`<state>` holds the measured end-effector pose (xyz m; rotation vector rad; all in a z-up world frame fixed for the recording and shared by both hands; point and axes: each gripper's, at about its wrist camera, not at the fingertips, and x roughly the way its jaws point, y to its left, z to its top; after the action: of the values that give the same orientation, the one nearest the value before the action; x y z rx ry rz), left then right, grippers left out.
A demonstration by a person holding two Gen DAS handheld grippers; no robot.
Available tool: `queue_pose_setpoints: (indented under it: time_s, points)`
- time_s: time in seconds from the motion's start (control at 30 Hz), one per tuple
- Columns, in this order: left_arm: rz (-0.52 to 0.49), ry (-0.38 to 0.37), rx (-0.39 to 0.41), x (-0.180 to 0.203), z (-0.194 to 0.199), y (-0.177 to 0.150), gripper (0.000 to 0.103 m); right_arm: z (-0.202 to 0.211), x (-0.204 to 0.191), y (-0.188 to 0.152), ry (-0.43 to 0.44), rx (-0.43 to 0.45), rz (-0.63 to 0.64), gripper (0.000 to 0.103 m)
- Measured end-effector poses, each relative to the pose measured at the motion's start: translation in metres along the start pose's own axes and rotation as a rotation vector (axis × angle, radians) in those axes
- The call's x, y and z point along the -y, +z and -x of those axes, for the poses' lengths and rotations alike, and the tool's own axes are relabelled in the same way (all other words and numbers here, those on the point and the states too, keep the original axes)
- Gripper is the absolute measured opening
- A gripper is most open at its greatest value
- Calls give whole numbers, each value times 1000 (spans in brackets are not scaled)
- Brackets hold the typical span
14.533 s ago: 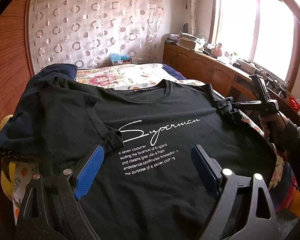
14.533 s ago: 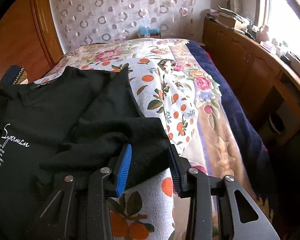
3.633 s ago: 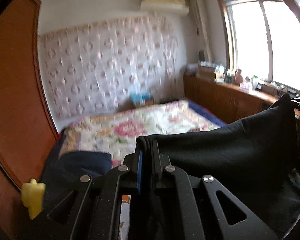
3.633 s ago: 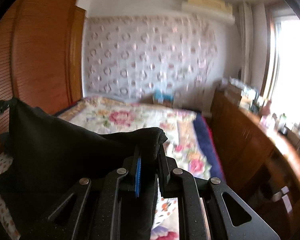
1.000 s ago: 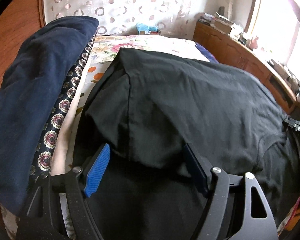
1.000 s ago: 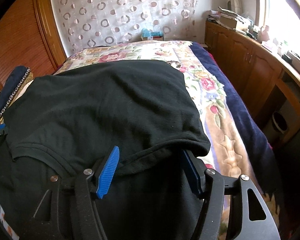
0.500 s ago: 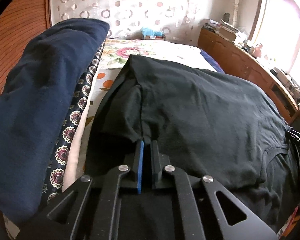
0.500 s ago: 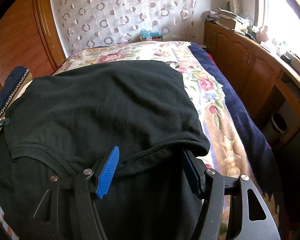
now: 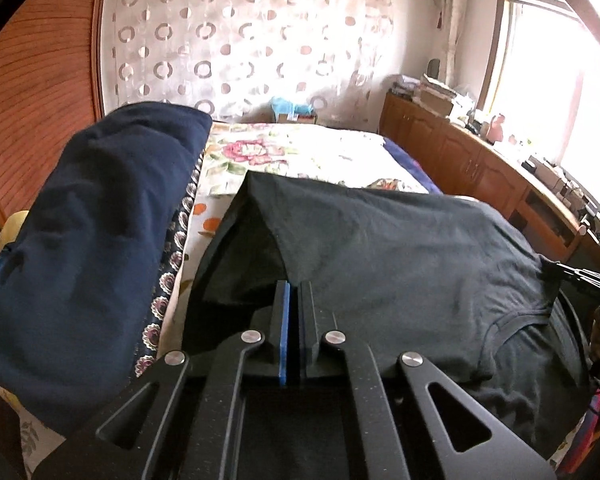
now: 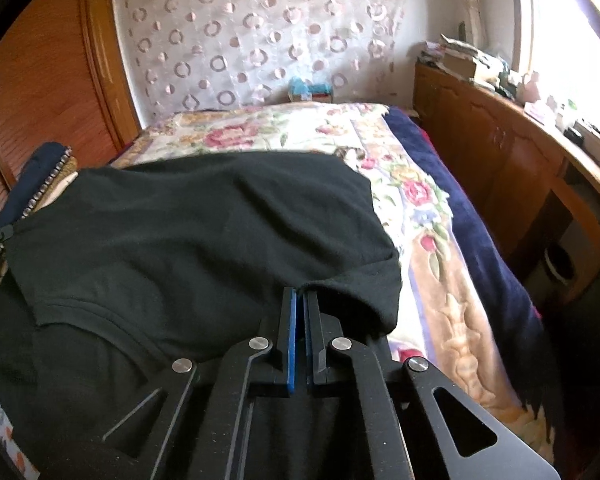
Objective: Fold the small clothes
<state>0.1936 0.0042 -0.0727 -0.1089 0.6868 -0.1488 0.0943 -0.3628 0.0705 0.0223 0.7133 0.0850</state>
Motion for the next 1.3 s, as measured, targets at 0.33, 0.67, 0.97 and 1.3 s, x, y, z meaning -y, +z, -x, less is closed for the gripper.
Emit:
queue_pose_setpoints:
  time_s: [0.33, 0.67, 0.97, 1.3]
  points:
    - [15, -17, 84, -2, 33, 1, 4, 52, -2, -10, 23, 140, -6, 2]
    - [13, -2, 150, -11, 69, -7, 4, 90, -2, -47, 63, 191, -1, 2]
    - [5, 14, 190, -15, 100, -20, 4, 117, -1, -71, 84, 208, 12, 2]
    - [-33, 55, 144, -13, 107, -51, 4, 131, -6, -103, 134, 170, 28, 2]
